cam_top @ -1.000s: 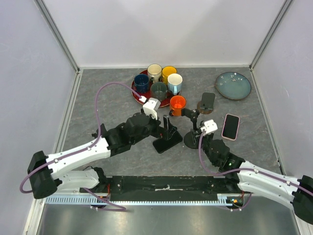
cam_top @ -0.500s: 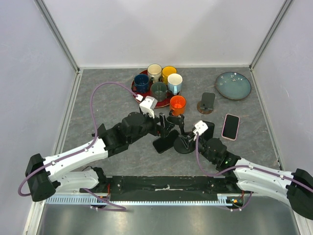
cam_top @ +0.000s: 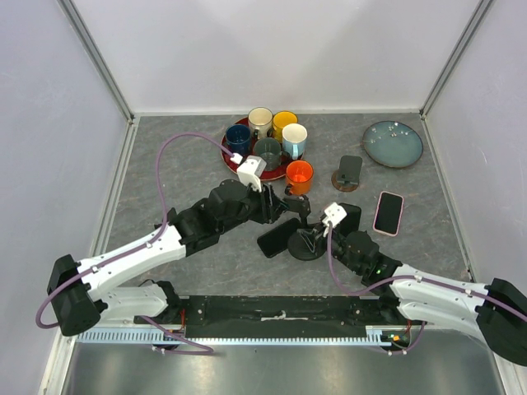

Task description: Remove the phone from the phone stand

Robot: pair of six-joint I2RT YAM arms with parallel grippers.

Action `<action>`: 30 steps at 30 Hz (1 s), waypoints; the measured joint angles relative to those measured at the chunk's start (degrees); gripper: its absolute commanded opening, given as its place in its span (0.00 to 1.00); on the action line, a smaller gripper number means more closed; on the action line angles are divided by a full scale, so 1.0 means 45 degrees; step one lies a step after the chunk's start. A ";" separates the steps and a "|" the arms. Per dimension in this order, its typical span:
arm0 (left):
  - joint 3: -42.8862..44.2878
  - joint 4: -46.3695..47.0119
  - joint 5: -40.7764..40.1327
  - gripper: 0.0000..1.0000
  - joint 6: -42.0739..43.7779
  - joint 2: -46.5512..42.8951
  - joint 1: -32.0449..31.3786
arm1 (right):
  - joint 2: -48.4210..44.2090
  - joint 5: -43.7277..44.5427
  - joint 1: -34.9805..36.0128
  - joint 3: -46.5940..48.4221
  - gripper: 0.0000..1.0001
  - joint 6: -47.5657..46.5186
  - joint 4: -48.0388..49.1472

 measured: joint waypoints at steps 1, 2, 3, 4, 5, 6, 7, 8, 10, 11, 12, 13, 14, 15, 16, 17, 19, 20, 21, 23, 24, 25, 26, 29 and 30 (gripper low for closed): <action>0.0053 -0.0049 0.0107 0.40 0.0000 0.0044 0.0000 | 0.0049 0.0000 0.0000 0.0000 0.00 0.0010 0.0000; 0.0121 -0.0107 0.0204 0.37 0.0000 0.0097 0.0000 | 0.0092 0.0000 0.0000 0.0000 0.00 0.0010 0.0005; 0.0175 -0.0155 0.0311 0.33 0.0000 0.0151 0.0000 | 0.0131 -0.0005 0.0000 0.0000 0.00 0.0015 0.0010; 0.0243 -0.0233 0.0389 0.22 0.0005 0.0194 0.0000 | 0.0180 -0.0010 0.0000 0.0000 0.00 0.0015 0.0005; 0.0296 -0.0306 0.0457 0.15 0.0005 0.0248 0.0000 | 0.0228 -0.0010 0.0005 0.0000 0.00 0.0010 0.0010; 0.0335 -0.0330 0.0491 0.08 -0.0024 0.0282 0.0000 | 0.0282 -0.0010 0.0010 0.0005 0.00 0.0010 0.0029; 0.0403 -0.0403 0.0520 0.02 0.0019 0.0345 0.0000 | 0.0335 -0.0010 0.0015 0.0005 0.00 0.0005 0.0049; 0.0442 -0.0413 0.0525 0.02 -0.0005 0.0384 0.0000 | 0.0384 0.0005 0.0015 0.0005 0.00 0.0005 0.0068; 0.0481 -0.0447 0.0510 0.02 0.0000 0.0413 0.0000 | 0.0442 0.0049 0.0015 0.0015 0.04 0.0000 0.0083; 0.0500 -0.0491 0.0481 0.02 0.0000 0.0413 -0.0005 | 0.0452 0.0053 0.0015 0.0019 0.15 0.0000 0.0097; 0.0520 -0.0525 0.0437 0.02 0.0000 0.0408 -0.0005 | 0.0452 0.0058 0.0015 0.0019 0.23 0.0000 0.0117; 0.0529 -0.0573 0.0369 0.02 0.0005 0.0398 -0.0005 | 0.0452 0.0068 0.0019 0.0019 0.39 -0.0005 0.0126; 0.0534 -0.0636 0.0291 0.02 0.0010 0.0369 -0.0005 | 0.0452 0.0078 0.0039 0.0024 0.49 -0.0010 0.0136; 0.0539 -0.0709 0.0180 0.02 0.0015 0.0311 -0.0015 | 0.0452 0.0039 0.0049 0.0024 0.60 -0.0039 0.0175; 0.0539 -0.0894 0.0053 0.02 0.0092 0.0243 -0.0024 | 0.0447 -0.0015 0.0073 0.0058 0.76 0.0010 0.0253; 0.0539 -0.1156 -0.0092 0.02 0.0214 0.0160 -0.0044 | 0.0437 -0.0107 0.0112 0.0185 0.82 -0.0044 0.0442; 0.0539 -0.1753 -0.0607 0.02 0.0559 0.0000 -0.0024 | 0.0408 -0.0204 0.0141 0.0447 0.96 0.0034 0.0733; 0.0544 -0.2050 -0.0840 0.02 0.0704 -0.0068 0.0058 | 0.0374 -0.0243 0.0151 0.0578 0.98 0.0005 0.0918; 0.0554 -0.2380 -0.1088 0.02 0.0855 -0.0151 0.0170 | 0.0330 -0.0287 0.0155 0.0680 0.98 0.0024 0.1049; 0.0709 -0.3045 -0.1549 0.02 0.1039 -0.0301 0.0549 | 0.0214 -0.0379 0.0160 0.0821 0.98 0.0015 0.1132; 0.0835 -0.3308 -0.1656 0.02 0.1073 -0.0398 0.0763 | 0.0146 -0.0398 0.0165 0.0855 0.98 0.0015 0.1122; 0.0933 -0.3478 -0.1763 0.02 0.1122 -0.0505 0.0942 | 0.0087 -0.0403 0.0180 0.0855 0.98 0.0015 0.1112; 0.1035 -0.3653 -0.1933 0.02 0.1282 -0.0714 0.1292 | -0.0019 -0.0398 0.0180 0.0855 0.98 0.0015 0.1030; 0.1224 -0.4065 -0.2443 0.02 0.1695 -0.1370 0.2463 | -0.0384 -0.0364 0.0180 0.0855 0.98 0.0010 0.0777; 0.1297 -0.4129 -0.2637 0.02 0.1831 -0.1583 0.2934 | -0.0578 -0.0335 0.0180 0.0855 0.98 0.0015 0.0675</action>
